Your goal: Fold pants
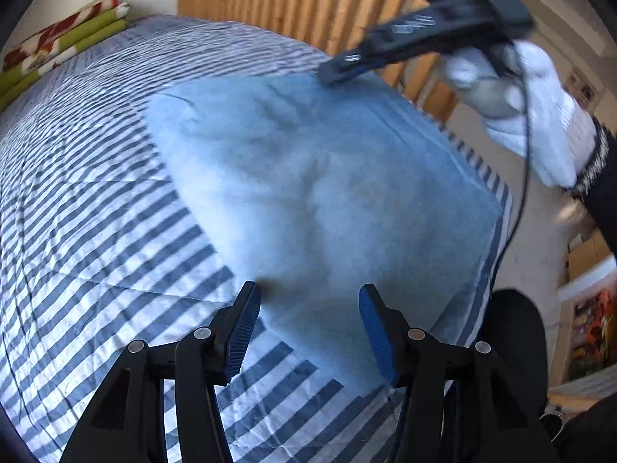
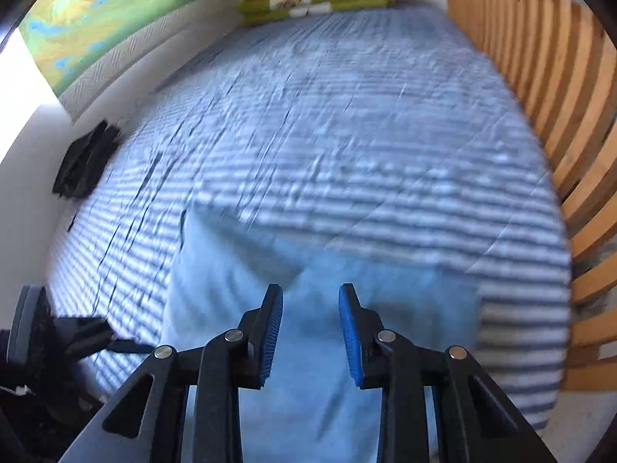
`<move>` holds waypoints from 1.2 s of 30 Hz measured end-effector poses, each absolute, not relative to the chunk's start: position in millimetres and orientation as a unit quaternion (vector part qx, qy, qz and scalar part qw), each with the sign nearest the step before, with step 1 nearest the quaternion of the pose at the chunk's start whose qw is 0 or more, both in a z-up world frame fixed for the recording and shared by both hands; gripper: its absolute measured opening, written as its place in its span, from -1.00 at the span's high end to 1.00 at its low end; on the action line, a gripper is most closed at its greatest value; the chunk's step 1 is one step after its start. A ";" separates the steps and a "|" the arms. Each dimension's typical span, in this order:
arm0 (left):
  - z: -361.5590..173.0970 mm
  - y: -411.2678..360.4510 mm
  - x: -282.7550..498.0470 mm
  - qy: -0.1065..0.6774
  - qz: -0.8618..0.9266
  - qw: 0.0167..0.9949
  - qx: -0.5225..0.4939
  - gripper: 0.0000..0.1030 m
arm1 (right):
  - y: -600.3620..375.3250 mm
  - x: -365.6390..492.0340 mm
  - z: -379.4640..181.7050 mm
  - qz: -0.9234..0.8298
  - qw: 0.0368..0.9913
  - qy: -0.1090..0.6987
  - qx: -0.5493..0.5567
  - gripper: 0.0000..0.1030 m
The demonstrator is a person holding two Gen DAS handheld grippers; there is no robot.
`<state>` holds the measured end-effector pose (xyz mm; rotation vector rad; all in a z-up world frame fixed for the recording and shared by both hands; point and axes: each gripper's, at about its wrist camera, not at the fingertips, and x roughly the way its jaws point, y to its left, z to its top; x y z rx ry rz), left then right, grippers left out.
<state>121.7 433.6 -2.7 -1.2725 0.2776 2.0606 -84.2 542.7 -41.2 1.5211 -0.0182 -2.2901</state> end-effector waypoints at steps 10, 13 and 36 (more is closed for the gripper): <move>-8.7 433.2 146.1 0.134 0.787 0.348 -0.492 -0.12 | 570.5 -92.6 -26.0 -0.839 0.161 -0.109 0.508 0.70; -11.8 421.8 145.7 0.125 0.777 0.356 -0.504 -0.11 | 553.1 -94.3 -45.7 -0.829 0.172 -0.101 0.523 0.64; -25.9 407.3 32.6 -0.034 0.771 0.274 -0.574 -0.46 | 680.7 8.7 -83.7 -0.810 0.061 -0.198 0.549 -0.27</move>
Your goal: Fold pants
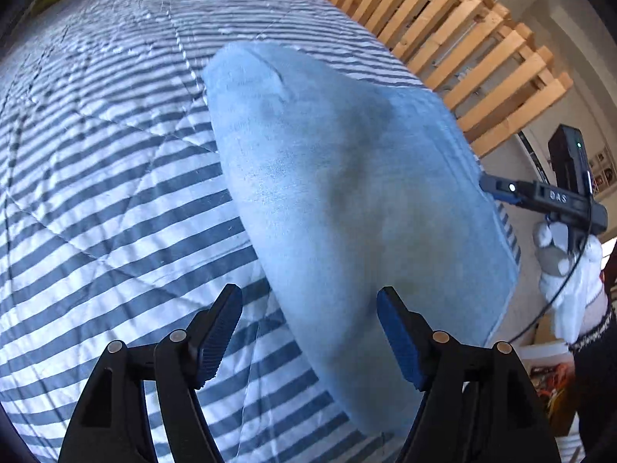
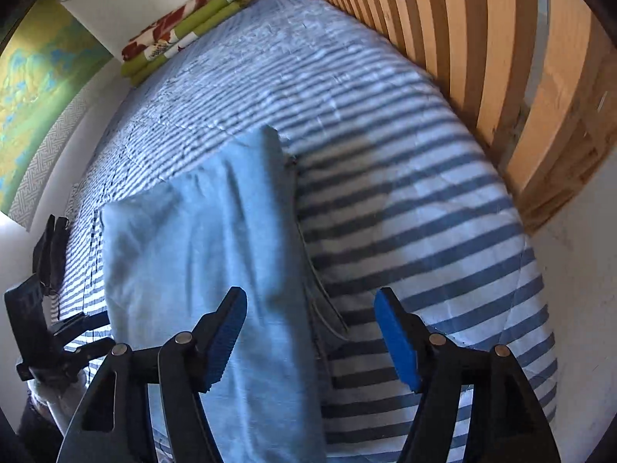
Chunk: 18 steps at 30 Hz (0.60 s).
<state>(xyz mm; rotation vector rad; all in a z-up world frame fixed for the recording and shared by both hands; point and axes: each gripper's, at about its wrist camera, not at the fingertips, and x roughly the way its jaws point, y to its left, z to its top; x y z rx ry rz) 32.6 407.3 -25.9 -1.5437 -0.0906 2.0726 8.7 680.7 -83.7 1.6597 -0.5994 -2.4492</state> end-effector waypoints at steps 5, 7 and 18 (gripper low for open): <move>-34.0 418.9 21.4 -0.048 0.769 0.268 -0.578 -0.57 | 673.0 -6.4 -100.6 -0.797 0.111 -0.200 0.559 -0.37; -31.5 427.0 18.8 -0.040 0.772 0.272 -0.573 -0.57 | 670.4 -11.8 -105.8 -0.791 0.128 -0.206 0.561 -0.43; -21.8 451.8 10.8 -0.094 0.783 0.281 -0.547 0.59 | 629.2 -25.8 -100.2 -0.791 0.170 -0.197 0.554 0.56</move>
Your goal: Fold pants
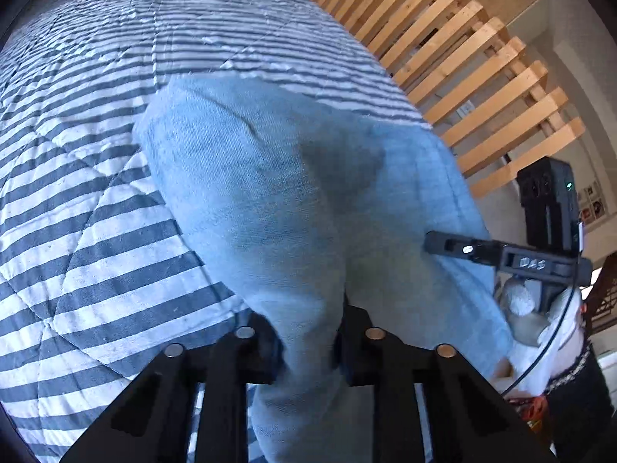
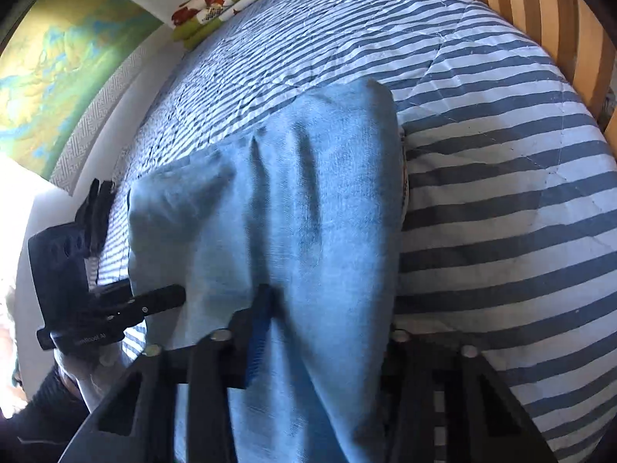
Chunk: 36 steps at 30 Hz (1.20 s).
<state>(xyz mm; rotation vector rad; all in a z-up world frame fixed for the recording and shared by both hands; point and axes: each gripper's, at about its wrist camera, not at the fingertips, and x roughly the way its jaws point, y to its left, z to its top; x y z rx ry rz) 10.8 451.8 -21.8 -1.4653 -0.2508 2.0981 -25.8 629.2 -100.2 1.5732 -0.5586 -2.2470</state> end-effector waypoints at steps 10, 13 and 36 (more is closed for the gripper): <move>29.2 391.2 40.5 -0.122 0.806 0.286 -0.503 0.66 | 579.0 -0.8 -46.0 -0.810 0.180 -0.192 0.524 0.64; 43.3 328.6 64.3 -0.138 0.810 0.266 -0.503 0.66 | 536.2 1.8 -35.6 -0.803 0.209 -0.185 0.527 0.65; 51.8 4.1 205.4 -0.099 0.864 -0.058 -0.490 0.16 | 201.0 26.2 -50.1 -0.818 0.272 0.023 0.506 0.29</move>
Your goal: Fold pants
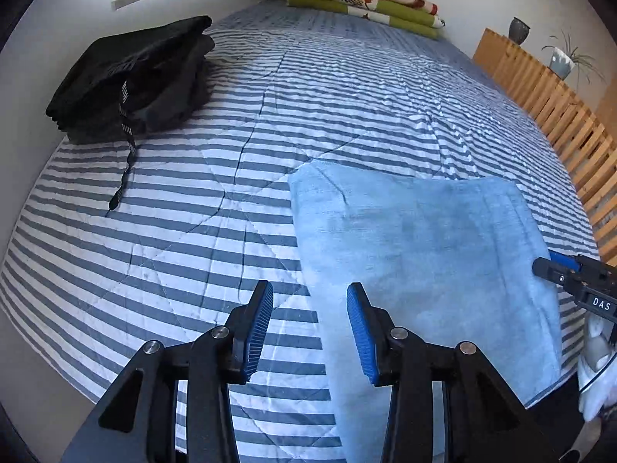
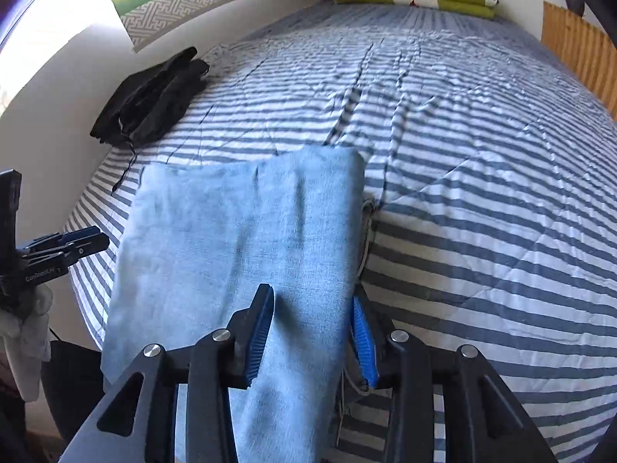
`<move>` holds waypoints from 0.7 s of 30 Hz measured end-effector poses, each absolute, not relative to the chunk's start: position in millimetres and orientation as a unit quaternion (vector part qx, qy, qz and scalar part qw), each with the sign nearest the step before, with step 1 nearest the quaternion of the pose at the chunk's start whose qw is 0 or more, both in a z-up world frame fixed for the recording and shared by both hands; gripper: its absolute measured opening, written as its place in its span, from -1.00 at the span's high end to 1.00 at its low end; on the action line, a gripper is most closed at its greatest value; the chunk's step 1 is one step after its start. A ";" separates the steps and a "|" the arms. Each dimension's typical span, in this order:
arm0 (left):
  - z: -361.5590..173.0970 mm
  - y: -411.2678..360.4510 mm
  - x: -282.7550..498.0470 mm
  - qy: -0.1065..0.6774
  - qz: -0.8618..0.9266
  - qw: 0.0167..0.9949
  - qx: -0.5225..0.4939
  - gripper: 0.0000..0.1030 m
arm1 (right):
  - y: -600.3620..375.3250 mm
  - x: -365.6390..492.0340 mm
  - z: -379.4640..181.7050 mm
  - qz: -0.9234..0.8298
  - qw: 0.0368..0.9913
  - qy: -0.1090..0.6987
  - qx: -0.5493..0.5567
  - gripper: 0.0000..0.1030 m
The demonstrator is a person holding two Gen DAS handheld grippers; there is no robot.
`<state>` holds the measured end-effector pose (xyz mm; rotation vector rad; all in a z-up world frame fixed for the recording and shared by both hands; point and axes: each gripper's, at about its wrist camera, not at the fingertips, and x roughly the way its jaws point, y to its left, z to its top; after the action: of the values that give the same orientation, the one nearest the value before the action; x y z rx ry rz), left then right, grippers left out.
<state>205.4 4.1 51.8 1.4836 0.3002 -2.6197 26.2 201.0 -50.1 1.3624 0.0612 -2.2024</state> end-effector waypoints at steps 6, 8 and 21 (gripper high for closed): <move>42.2 45.0 206.1 0.039 -0.875 0.035 0.482 0.16 | 192.9 65.0 -46.4 -0.838 0.277 0.076 0.464 0.28; 15.2 61.7 195.2 0.027 -0.865 0.029 0.500 0.12 | 181.8 71.3 -63.6 -0.835 0.262 0.120 0.470 0.28; 11.2 64.5 201.9 0.023 -0.863 0.076 0.499 -0.10 | 218.8 34.9 -61.7 -0.829 0.251 0.036 0.498 -0.11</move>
<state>201.9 64.5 11.2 1.4968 0.0682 -2.5860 34.9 218.8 -61.7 1.3546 0.0980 -2.2563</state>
